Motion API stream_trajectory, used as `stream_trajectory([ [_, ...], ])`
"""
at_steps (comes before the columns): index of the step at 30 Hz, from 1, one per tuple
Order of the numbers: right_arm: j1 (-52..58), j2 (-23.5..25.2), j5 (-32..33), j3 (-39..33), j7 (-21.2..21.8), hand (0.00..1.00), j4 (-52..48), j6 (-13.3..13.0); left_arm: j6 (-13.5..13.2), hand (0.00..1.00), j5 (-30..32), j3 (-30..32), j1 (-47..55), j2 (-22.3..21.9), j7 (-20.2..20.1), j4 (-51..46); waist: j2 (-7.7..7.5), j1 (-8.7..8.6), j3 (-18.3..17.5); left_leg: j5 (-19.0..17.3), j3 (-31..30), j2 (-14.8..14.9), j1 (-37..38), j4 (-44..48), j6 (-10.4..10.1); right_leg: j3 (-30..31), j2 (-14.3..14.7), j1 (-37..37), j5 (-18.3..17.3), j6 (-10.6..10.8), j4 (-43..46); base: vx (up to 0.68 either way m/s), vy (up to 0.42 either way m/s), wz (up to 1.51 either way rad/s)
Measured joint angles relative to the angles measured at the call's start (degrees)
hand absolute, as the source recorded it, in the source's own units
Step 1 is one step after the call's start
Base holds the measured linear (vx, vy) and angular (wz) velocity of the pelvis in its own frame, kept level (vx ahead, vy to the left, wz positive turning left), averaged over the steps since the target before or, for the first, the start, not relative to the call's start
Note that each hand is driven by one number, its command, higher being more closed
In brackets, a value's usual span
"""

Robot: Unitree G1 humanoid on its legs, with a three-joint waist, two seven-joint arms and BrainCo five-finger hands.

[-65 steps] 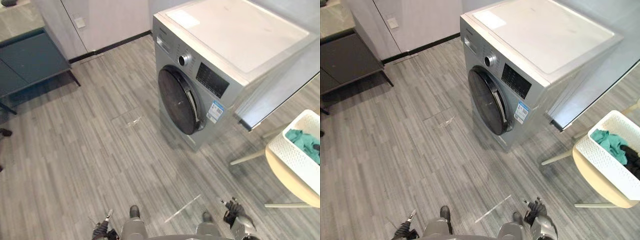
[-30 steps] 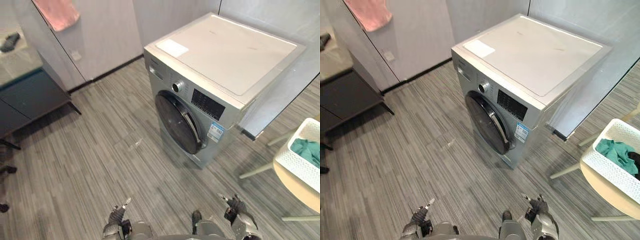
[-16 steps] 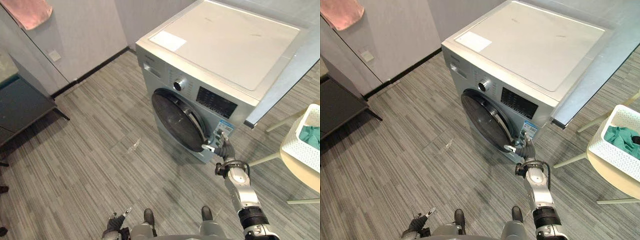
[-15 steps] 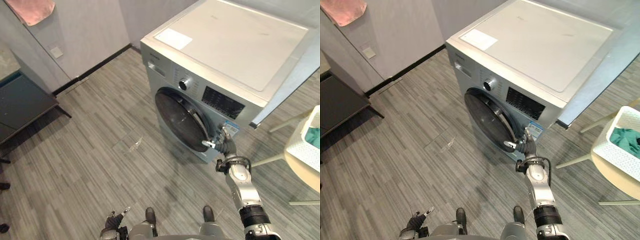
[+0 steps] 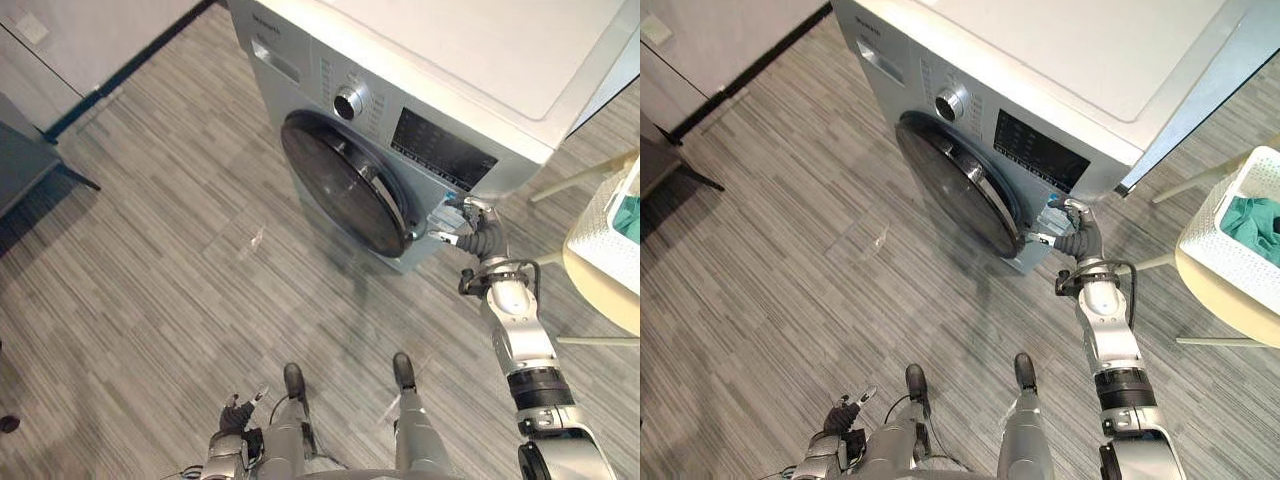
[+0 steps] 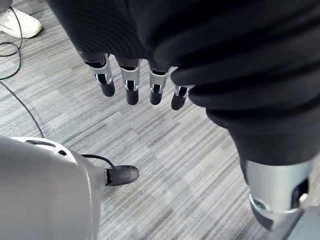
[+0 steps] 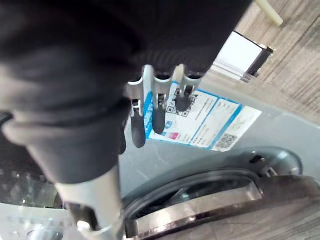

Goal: Pick up the laundry basket with both hands and put the clothes into the washing machine.

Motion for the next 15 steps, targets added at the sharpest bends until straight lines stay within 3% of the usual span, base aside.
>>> stream_trajectory([
  [8,-10.14,-1.72,3.02,2.8,-2.23,0.0,5.53,0.31,-1.34,0.0,-2.91,-2.29,-0.81,1.12,1.33,-1.42,0.18,0.73,3.5,1.42,-2.86,0.58,-3.64,-0.11,-0.49,-0.51,0.53,-2.56,0.79,-0.19,-0.09,-0.09,-0.015,0.09],
  [15,-11.94,5.92,3.26,6.8,-2.73,0.0,11.29,-0.03,-1.73,0.0,-4.42,-4.05,-1.13,1.35,2.64,-2.61,-0.57,2.08,3.95,3.28,-4.13,2.31,-4.14,-0.12,-1.56,-2.02,2.52,-2.28,0.66,-0.69,-0.34,-0.04,-0.03,0.02],
])
